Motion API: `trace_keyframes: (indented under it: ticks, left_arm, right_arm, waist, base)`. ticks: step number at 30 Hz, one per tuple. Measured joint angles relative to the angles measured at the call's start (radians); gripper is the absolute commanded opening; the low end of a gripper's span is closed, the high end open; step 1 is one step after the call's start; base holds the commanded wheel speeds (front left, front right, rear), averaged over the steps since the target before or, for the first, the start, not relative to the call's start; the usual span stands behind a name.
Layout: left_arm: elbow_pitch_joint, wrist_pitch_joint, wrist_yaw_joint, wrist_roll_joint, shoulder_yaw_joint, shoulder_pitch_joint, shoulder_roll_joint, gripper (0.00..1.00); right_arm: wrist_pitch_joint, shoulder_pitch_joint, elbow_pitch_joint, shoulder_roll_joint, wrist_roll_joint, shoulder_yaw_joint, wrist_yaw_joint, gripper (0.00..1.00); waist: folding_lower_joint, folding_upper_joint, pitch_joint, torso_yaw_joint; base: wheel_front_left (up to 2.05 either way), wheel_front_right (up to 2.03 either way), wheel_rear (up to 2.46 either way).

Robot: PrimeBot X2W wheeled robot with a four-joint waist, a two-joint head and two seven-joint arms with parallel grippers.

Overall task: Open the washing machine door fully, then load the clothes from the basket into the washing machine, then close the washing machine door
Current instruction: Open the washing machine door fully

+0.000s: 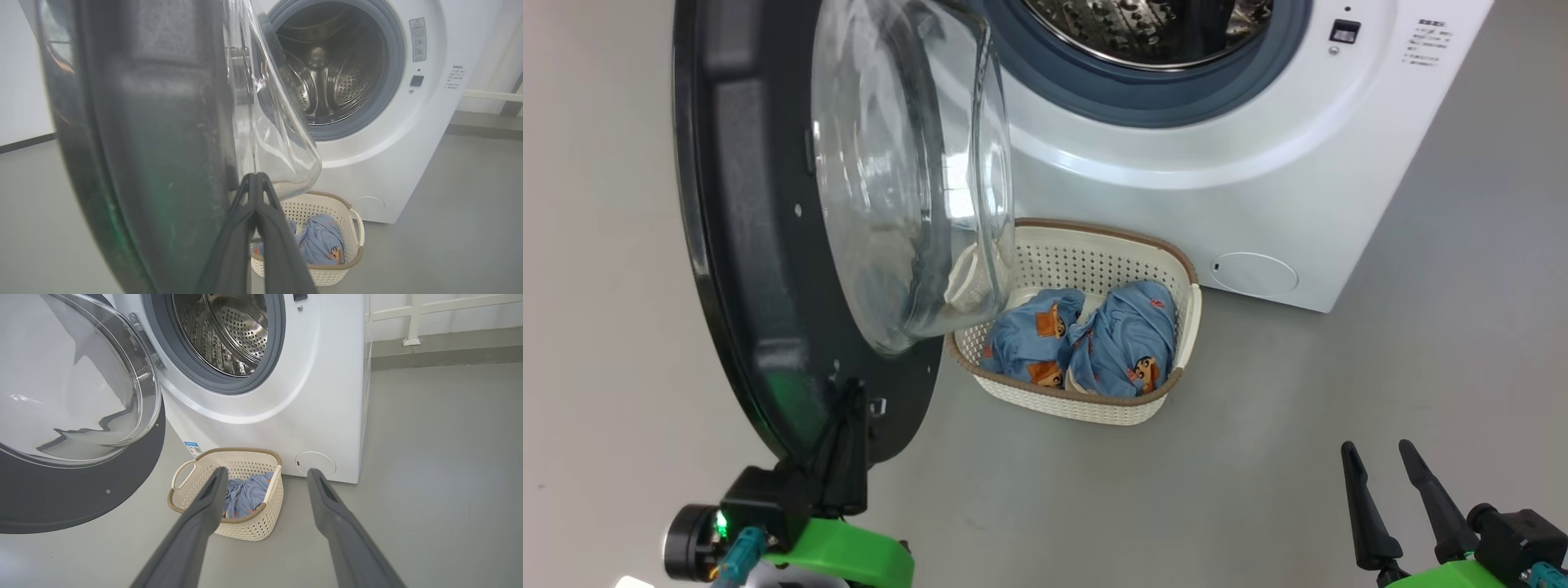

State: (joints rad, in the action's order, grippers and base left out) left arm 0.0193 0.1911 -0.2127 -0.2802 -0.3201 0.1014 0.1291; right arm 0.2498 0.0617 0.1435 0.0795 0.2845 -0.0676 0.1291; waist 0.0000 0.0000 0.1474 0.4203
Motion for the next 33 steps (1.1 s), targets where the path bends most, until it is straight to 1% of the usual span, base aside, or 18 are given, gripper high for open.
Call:
trace_keyframes:
  ticks: [11,19,28,33]
  left_arm:
    - [0.079,0.027,0.001,-0.039,0.049,0.009,0.011,0.0]
    - [0.179,0.047,0.007,-0.079,0.129,0.066,0.036,0.0]
    - [0.275,0.057,0.005,-0.125,0.237,0.145,0.053,0.0]
    - [0.3,0.057,0.005,-0.129,0.272,0.171,0.057,0.0]
  right_arm:
    - [0.0,0.0,-0.008,0.013,-0.01,0.024,0.0,1.0]
    - [0.0,-0.003,-0.008,0.035,-0.01,0.045,0.0,1.0]
    - [-0.002,-0.023,-0.018,0.061,-0.01,0.05,0.0,1.0]
    - [-0.012,-0.024,-0.026,0.071,-0.01,0.051,0.0,1.0]
  waist:
    - [0.0,0.0,0.001,0.039]
    - [0.0,0.0,0.013,0.02]
    - [0.0,0.0,0.043,-0.006]
    - [0.0,0.0,0.056,-0.016]
  base:
    - [0.0,0.0,0.0]
    - [0.0,0.0,0.0]
    - [0.0,0.0,0.0]
    - [0.0,0.0,0.0]
